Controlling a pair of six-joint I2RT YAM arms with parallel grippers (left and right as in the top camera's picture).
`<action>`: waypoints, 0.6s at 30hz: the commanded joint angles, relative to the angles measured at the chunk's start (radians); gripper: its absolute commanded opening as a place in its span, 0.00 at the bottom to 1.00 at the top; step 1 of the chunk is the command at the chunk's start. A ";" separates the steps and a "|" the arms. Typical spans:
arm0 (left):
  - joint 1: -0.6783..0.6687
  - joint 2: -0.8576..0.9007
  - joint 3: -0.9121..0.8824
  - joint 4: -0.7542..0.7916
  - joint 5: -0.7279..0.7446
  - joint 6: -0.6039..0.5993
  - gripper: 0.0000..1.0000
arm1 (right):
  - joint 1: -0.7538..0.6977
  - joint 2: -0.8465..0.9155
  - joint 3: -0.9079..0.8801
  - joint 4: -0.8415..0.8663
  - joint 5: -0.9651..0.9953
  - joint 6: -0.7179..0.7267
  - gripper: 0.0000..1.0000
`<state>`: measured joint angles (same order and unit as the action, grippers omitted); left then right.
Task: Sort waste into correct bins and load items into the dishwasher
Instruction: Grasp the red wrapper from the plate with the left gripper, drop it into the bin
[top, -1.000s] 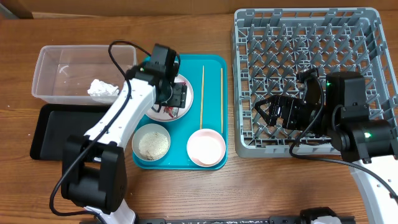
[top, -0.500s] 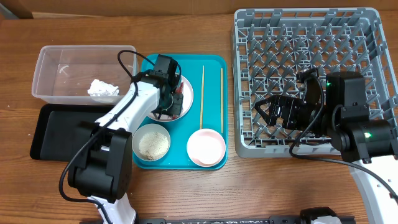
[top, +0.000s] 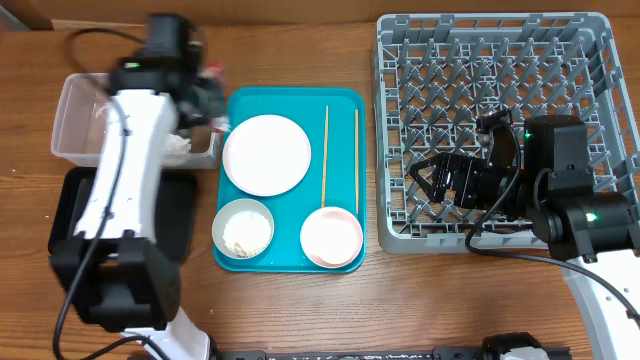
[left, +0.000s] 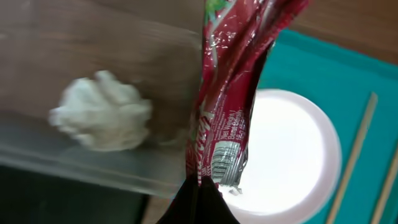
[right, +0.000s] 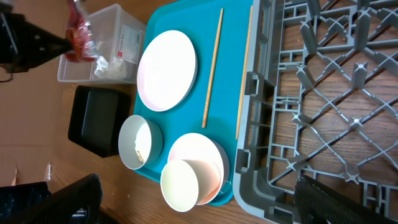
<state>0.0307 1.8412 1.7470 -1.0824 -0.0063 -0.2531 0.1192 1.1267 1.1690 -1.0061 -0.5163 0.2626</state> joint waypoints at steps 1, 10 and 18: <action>0.075 0.015 -0.021 0.002 -0.048 -0.069 0.04 | -0.003 -0.010 0.022 0.005 0.003 0.004 1.00; 0.073 0.052 -0.003 -0.021 0.103 -0.013 0.70 | -0.003 -0.010 0.022 0.005 0.003 0.004 1.00; -0.126 0.014 0.016 -0.220 0.234 0.031 0.50 | -0.003 -0.010 0.022 0.005 0.004 0.004 1.00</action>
<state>0.0162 1.8889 1.7386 -1.2644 0.1520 -0.2691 0.1192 1.1267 1.1690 -1.0065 -0.5167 0.2623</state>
